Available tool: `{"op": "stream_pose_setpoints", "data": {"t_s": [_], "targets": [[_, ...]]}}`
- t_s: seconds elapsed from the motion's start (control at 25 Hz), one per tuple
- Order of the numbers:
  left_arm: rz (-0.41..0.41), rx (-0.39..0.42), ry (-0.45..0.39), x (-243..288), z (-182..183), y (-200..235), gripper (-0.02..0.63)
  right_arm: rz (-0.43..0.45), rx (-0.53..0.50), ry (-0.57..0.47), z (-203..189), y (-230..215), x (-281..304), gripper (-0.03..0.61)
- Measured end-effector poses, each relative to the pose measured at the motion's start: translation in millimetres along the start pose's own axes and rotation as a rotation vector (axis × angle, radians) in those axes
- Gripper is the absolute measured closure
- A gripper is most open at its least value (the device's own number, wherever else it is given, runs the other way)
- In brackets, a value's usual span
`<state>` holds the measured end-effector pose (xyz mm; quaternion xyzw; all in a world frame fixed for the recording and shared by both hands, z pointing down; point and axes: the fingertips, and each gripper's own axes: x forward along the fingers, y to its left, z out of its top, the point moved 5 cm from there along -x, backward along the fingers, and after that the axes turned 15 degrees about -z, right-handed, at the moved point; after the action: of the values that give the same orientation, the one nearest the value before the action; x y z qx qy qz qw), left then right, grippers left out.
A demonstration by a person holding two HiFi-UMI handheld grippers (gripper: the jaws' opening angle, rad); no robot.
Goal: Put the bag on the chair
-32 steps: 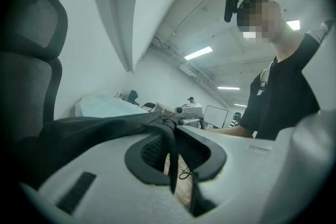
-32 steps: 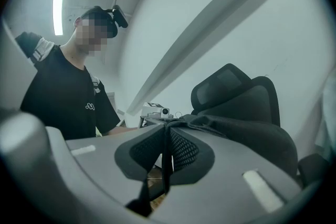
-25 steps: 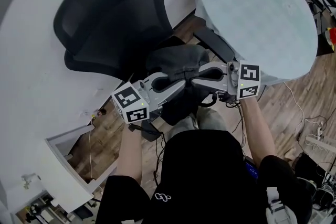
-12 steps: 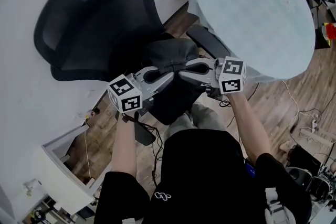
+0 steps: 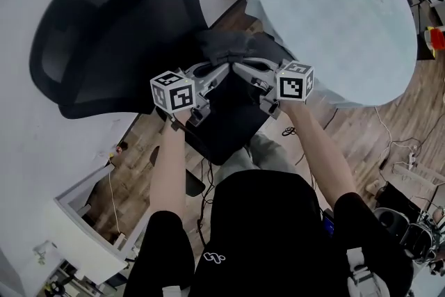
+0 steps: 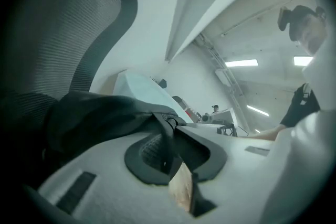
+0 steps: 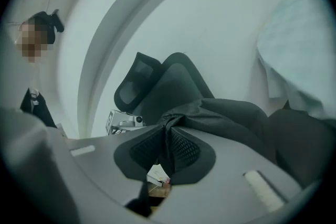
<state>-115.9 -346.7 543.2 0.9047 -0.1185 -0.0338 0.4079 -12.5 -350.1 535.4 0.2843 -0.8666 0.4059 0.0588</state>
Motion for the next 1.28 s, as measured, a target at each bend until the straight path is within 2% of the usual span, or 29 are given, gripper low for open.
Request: {"op": "stream_pose_setpoints", "data": {"t_s": [0.16, 0.32, 0.48, 0.72, 0.92, 1.04, 1.12, 1.24, 1.28], "targets": [[0.072, -0.086, -0.065, 2.4, -7.8, 19.4, 0.58, -0.097, 0.1, -0.022, -5.6, -19.1, 11.9, 0.509], [0.127, -0.132, -0.113, -2.9, -20.2, 21.4, 0.567, -0.134, 0.143, -0.005, -14.1, -18.8, 16.0, 0.494], [0.139, -0.143, -0.128, -13.6, -32.9, 14.1, 0.517, -0.121, 0.116, 0.034, -22.7, -9.6, 13.6, 0.412], [0.167, -0.158, -0.172, -34.8, -52.2, -6.3, 0.428, -0.11, 0.039, 0.088, -37.7, 3.6, 2.9, 0.399], [0.255, -0.153, -0.19, -61.7, -71.8, -18.0, 0.425, -0.127, -0.016, 0.095, -45.2, 10.3, -11.3, 0.394], [0.315, -0.113, -0.215, -75.7, -73.4, -33.3, 0.425, -0.152, -0.04, 0.055, -40.5, 15.6, -25.1, 0.396], [0.347, -0.056, -0.252, -83.5, -63.8, -48.9, 0.444, -0.176, -0.073, 0.005, -31.9, 22.4, -34.9, 0.414], [0.384, 0.08, -0.321, -93.9, -21.1, -71.8, 0.514, -0.18, -0.108, -0.122, 4.4, 42.3, -35.5, 0.48], [0.401, 0.127, -0.351, -96.5, -1.0, -79.0, 0.552, -0.161, -0.114, -0.179, 22.4, 53.3, -33.4, 0.533]]}}
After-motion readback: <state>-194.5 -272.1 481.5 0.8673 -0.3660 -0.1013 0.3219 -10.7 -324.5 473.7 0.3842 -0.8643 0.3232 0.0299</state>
